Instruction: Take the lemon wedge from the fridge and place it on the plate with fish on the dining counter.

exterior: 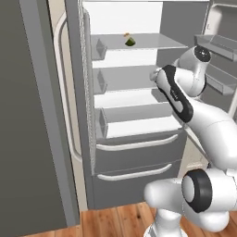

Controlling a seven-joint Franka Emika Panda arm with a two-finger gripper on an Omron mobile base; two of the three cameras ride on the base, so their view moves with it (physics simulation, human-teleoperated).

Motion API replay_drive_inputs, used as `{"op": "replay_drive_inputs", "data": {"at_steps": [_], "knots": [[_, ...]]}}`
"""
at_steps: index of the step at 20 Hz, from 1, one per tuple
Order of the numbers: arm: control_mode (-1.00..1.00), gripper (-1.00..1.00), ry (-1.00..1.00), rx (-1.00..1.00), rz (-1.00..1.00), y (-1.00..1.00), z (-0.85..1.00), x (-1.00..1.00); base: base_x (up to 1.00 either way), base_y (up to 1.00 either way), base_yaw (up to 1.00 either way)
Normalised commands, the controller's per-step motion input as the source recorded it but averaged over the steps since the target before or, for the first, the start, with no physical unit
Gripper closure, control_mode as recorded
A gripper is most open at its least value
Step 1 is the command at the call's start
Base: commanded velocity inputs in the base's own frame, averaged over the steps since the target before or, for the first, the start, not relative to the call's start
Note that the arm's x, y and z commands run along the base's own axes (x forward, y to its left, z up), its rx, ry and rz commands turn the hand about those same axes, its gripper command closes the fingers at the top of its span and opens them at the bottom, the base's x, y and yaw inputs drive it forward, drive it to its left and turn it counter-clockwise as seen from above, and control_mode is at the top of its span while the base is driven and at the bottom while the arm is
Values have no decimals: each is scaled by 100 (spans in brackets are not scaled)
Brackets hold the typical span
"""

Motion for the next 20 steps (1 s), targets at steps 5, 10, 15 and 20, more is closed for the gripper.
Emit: {"op": "replay_drive_inputs", "data": {"at_steps": [5, 10, 15, 20], "knots": [[100, -100, 0, 0, 0, 0, 0, 0, 65, 0, 0], [100, -100, 0, 0, 0, 0, 0, 0, 70, 0, 0], [100, -100, 0, 0, 0, 0, 0, 0, 63, 0, 0], [100, -100, 0, 0, 0, 0, 0, 0, 34, 0, -2]]}}
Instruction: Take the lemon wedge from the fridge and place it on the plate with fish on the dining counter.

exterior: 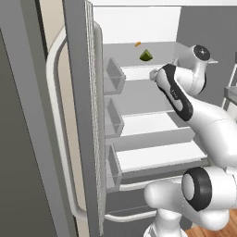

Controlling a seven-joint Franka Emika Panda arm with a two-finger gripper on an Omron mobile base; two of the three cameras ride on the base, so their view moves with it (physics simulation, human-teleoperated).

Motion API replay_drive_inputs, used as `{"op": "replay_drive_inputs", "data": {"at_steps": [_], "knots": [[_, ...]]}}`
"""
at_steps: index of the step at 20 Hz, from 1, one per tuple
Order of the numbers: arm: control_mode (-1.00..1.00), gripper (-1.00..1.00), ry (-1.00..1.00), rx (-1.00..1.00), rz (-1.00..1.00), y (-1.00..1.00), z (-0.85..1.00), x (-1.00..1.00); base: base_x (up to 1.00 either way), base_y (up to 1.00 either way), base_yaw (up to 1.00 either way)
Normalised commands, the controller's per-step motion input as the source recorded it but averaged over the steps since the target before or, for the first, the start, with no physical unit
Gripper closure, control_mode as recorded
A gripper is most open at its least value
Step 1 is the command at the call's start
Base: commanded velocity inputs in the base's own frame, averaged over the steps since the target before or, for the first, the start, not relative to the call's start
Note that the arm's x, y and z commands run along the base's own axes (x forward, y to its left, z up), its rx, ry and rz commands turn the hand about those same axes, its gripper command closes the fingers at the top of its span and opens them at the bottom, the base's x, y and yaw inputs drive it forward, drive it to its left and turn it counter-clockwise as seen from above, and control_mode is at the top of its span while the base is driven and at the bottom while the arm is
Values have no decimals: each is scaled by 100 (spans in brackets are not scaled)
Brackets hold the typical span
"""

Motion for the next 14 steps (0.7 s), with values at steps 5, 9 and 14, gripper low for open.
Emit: {"op": "replay_drive_inputs", "data": {"at_steps": [5, 9, 14], "knots": [[-100, -100, -19, 0, 0, 0, 53, 20, 8, 0, -1], [-100, -100, -29, -1, -2, 5, 97, 40, 0, 0, 0], [-100, -100, -10, 0, -2, 6, 49, 46, 0, 0, 0]]}}
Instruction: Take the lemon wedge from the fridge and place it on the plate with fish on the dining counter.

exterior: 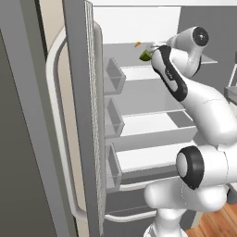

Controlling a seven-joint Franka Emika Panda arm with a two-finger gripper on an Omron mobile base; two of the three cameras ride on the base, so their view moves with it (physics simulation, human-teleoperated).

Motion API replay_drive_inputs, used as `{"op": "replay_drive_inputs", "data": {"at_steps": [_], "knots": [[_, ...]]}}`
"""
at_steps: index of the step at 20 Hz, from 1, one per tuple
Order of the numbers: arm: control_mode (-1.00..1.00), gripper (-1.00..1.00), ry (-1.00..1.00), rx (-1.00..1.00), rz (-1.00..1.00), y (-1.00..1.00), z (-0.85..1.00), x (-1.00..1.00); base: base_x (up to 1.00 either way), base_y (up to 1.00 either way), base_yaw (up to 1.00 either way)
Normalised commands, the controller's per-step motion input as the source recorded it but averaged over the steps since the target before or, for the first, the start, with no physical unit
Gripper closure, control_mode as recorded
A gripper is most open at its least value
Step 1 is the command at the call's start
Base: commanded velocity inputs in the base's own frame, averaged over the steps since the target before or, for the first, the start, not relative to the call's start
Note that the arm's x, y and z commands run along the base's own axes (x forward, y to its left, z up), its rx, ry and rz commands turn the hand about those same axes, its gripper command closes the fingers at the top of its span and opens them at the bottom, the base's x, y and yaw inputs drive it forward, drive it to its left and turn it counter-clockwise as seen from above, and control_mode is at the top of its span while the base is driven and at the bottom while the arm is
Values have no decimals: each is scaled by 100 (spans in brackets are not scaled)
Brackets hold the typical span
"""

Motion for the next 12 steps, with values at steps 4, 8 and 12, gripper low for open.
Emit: {"op": "replay_drive_inputs", "data": {"at_steps": [4, 8, 12], "knots": [[-100, -100, 2, 0, 0, 0, 0, 32, 0, 0, 0], [-100, -100, 4, -2, 0, 20, 0, 28, 0, 0, 0], [-100, -100, 7, -9, 0, 50, 0, 14, 0, 0, 0]]}}
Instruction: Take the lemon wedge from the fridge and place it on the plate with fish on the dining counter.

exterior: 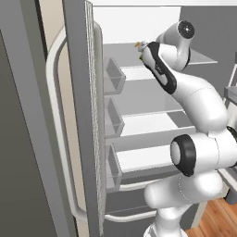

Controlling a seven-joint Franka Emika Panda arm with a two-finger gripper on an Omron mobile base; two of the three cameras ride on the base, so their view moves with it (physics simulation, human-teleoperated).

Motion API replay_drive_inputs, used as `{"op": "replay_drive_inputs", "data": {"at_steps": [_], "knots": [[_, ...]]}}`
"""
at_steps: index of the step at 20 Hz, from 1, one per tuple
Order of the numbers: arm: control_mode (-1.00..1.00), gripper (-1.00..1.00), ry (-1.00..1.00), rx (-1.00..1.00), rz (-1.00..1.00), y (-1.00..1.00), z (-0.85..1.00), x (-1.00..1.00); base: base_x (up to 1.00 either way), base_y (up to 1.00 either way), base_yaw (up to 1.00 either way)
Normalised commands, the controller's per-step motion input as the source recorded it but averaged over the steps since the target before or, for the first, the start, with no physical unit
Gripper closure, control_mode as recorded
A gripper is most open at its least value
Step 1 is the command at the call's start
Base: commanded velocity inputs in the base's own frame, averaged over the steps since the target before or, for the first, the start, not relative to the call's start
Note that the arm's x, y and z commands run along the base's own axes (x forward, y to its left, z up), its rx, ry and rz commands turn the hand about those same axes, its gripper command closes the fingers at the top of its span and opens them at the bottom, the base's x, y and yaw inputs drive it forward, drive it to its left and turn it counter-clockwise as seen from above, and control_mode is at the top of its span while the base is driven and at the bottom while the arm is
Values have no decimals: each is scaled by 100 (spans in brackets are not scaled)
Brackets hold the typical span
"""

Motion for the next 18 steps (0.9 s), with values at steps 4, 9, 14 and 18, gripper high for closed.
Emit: {"op": "replay_drive_inputs", "data": {"at_steps": [4, 9, 14, 18], "knots": [[-100, -100, 1, -1, 0, 13, 0, 0, 0, 0, 0], [-100, -100, 0, 0, 0, 0, -17, 5, 0, 0, 0], [-100, -100, 0, 0, 0, 0, -18, 5, 0, 0, 0], [-100, -100, 0, 0, 0, 0, -6, 14, 0, 0, 0]]}}
